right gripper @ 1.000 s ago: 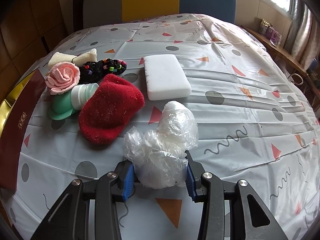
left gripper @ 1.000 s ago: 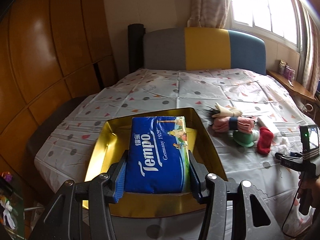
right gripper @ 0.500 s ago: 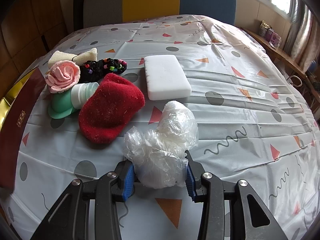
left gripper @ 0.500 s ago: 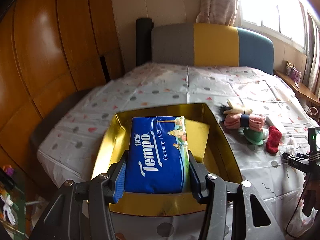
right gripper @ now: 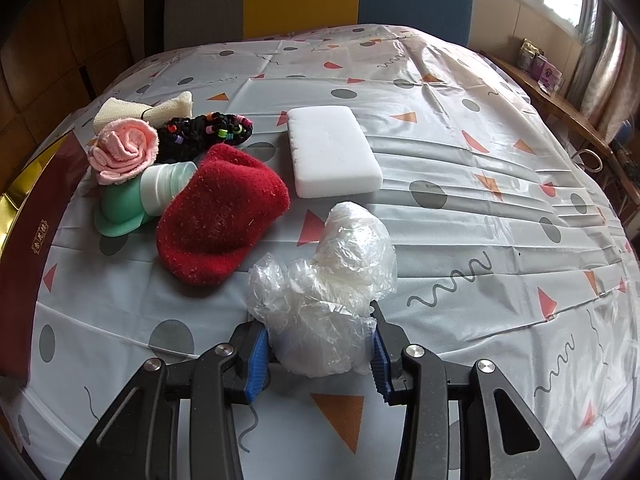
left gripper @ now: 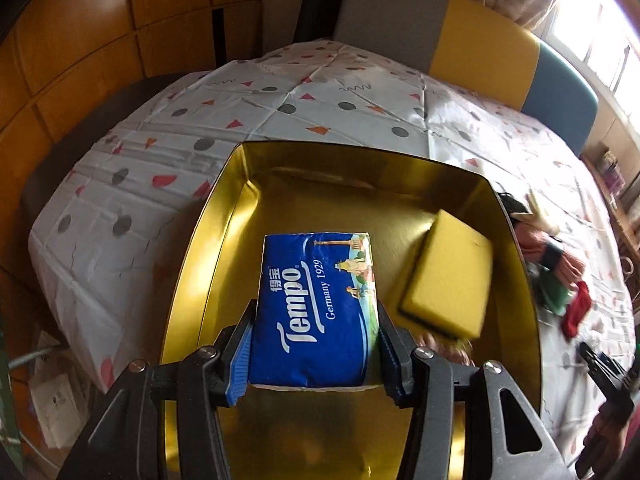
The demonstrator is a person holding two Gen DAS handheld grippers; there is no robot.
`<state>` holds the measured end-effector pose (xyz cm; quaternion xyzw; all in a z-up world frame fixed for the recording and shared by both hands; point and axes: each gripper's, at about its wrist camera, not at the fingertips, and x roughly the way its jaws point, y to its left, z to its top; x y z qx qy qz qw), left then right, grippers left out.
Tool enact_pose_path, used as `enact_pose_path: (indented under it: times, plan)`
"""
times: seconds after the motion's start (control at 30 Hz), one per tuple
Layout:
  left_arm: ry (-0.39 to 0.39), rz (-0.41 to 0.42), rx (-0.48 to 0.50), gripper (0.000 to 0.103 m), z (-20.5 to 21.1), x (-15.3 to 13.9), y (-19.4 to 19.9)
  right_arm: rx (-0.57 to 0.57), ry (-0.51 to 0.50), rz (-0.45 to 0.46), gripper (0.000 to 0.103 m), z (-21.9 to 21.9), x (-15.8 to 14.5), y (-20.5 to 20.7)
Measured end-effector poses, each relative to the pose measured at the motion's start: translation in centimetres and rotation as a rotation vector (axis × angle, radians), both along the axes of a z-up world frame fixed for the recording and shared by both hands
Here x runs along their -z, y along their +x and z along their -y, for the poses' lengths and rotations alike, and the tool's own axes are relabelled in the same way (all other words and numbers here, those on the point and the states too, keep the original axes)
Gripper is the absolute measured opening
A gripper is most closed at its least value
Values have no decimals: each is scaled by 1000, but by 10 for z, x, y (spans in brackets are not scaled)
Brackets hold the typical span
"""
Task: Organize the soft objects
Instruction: 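Carry the tissue pack with the left gripper into the tray while the right gripper grasps the plastic bag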
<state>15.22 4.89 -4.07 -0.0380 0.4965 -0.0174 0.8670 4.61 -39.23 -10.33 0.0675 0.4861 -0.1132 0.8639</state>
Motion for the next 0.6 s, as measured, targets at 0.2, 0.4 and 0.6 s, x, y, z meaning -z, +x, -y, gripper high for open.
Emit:
enact_pose_path:
  times: [0.2,0.4,0.6]
  plan:
    - [-2,-23,22,53,18,6,42,-3,-7,0,43,0,0,1]
    - [13,-44,55,75,41,18,78,-7,-17,0,43,-2,0,0]
    - [26,34,41,82,44,2,62,-14,-30,-7,42,-4,0,1]
